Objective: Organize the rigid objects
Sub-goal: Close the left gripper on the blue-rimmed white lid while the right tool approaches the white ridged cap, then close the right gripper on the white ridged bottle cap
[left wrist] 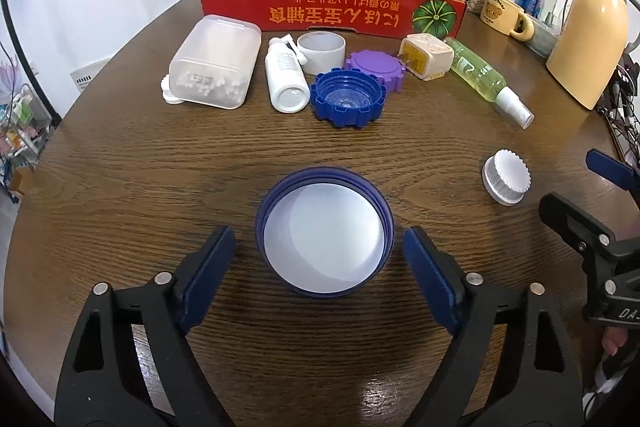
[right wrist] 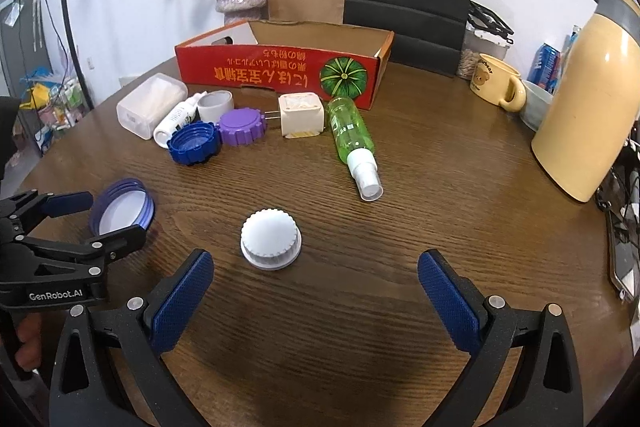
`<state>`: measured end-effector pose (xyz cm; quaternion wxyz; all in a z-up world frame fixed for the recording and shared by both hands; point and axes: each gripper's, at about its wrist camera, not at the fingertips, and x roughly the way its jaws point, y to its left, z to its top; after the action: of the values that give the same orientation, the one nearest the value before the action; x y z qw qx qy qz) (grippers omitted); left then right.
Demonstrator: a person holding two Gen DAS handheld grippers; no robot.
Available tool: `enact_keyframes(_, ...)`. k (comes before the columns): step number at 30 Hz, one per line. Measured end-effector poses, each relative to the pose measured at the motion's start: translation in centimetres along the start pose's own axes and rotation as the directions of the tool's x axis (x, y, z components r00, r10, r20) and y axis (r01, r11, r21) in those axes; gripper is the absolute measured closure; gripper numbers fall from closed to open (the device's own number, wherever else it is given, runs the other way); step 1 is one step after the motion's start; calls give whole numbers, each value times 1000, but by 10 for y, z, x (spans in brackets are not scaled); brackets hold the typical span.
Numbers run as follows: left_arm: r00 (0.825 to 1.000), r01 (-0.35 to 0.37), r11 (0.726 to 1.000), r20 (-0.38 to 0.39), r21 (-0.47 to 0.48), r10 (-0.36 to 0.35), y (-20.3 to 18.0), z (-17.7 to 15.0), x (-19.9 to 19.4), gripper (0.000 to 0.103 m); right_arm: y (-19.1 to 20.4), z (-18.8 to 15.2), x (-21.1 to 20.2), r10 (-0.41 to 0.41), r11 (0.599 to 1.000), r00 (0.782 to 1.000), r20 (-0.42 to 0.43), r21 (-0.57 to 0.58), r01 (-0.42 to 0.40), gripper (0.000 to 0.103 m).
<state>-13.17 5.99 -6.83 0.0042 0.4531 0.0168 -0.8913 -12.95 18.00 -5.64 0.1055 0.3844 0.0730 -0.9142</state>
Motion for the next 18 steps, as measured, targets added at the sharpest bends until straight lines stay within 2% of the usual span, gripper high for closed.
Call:
enact_keyframes(5,1000,-2,1000,0,-5,2,1,0,2,32,4,4,10,6,1000,1000,-20,-26,-6,0)
enact_keyframes(7,1000,-1,1000,6,-2,1,0,0,2,40,6,5,13,13,999,1000,-28,-33,-14,0)
enact_keyframes(18,1000,8,1000,15,-10,-8,2,2,0,40,8,7,28,25,999,998,-62,-30,-27,0)
